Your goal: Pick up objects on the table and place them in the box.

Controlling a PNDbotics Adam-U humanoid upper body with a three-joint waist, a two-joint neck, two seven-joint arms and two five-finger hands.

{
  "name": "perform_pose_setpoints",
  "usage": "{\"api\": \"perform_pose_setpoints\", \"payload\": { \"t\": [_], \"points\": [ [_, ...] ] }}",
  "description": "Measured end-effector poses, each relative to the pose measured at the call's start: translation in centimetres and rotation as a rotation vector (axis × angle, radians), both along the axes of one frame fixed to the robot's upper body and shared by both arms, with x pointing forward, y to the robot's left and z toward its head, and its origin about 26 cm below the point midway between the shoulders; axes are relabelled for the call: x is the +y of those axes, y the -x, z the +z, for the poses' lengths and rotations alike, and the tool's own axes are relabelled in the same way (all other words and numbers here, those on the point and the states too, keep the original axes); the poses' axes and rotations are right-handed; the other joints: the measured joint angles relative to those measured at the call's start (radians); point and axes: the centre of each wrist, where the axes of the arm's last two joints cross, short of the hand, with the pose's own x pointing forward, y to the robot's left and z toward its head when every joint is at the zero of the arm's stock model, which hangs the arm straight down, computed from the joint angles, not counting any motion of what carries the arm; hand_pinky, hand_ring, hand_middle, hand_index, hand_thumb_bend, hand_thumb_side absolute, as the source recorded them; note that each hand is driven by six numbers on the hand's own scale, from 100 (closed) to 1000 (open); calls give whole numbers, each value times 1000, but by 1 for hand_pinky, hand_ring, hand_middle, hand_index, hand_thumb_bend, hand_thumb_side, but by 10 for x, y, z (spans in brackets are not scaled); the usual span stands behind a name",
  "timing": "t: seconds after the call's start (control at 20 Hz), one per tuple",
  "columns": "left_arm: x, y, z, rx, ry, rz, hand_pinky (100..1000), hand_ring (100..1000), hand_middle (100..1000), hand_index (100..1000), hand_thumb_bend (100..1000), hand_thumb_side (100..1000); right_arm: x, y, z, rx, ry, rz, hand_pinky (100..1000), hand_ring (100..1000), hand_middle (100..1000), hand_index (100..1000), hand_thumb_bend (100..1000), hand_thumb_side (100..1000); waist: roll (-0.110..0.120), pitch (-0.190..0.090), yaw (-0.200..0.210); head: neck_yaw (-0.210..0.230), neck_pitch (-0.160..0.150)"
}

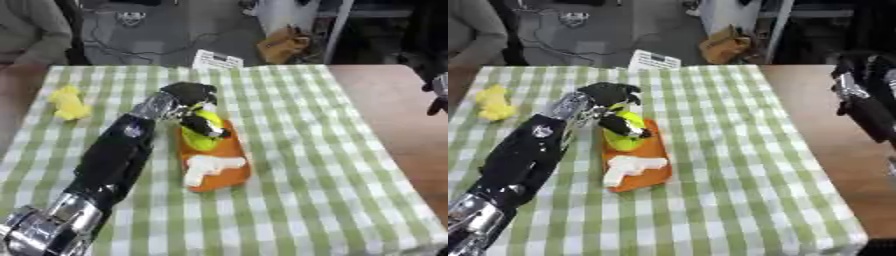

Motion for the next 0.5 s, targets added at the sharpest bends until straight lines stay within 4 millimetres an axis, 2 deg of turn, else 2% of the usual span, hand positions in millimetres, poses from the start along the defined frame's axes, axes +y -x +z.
{"api": "perform_pose_setpoints", "payload": {
  "t": [0.2,0.3,0.5],
  "points": [
    [7,-1,19,-62,64,3,845,916,941,910,653,930,0,0,0,0,0,0,353,567,582,829,163,627,0,0,7,0,0],
    [13,-1,32,-111,112,3,789,842,877,881,632,883,0,0,0,0,0,0,353,567,582,829,165,627,0,0,12,0,0],
    [38,1,63,-244,221,11,726,768,817,856,611,840,0,0,0,1,0,-2,353,567,582,829,166,626,0,0,19,-2,0]
  ]
}}
